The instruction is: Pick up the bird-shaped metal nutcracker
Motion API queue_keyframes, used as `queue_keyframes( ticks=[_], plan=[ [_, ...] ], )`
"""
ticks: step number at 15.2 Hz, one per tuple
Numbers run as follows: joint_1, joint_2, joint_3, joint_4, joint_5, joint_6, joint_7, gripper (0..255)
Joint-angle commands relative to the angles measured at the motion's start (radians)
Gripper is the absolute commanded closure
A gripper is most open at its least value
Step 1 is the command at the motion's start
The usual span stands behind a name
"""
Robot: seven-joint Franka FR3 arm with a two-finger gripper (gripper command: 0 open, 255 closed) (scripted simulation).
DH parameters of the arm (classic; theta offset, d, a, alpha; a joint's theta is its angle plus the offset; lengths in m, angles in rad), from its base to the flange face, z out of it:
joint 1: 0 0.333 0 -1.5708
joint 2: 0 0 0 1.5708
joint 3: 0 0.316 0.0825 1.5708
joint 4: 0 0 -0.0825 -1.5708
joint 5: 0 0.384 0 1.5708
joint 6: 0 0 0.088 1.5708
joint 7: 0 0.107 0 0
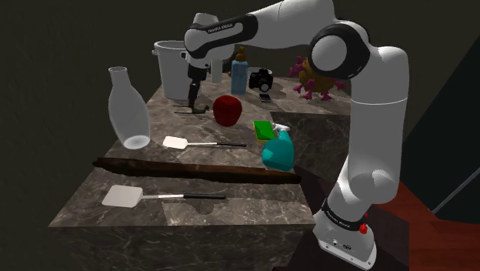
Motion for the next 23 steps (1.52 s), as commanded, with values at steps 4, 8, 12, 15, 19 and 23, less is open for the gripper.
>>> queue_keyframes(
  ticks=[4,8,12,15,19,23],
  plan=[
    [0.001,0.023,0.004,-0.033,0.008,0.055,-0.013,0],
    [0.001,0.03,0.005,-0.043,0.01,0.072,-0.017,255],
    [0.001,0.03,0.005,-0.042,0.01,0.072,-0.016,255],
    [0.001,0.03,0.005,-0.042,0.01,0.072,-0.016,255],
    [0.001,0.021,0.004,-0.029,0.007,0.05,-0.013,255],
    [0.0,0.009,0.002,0.007,0.001,0.003,-0.004,255]
  ],
)
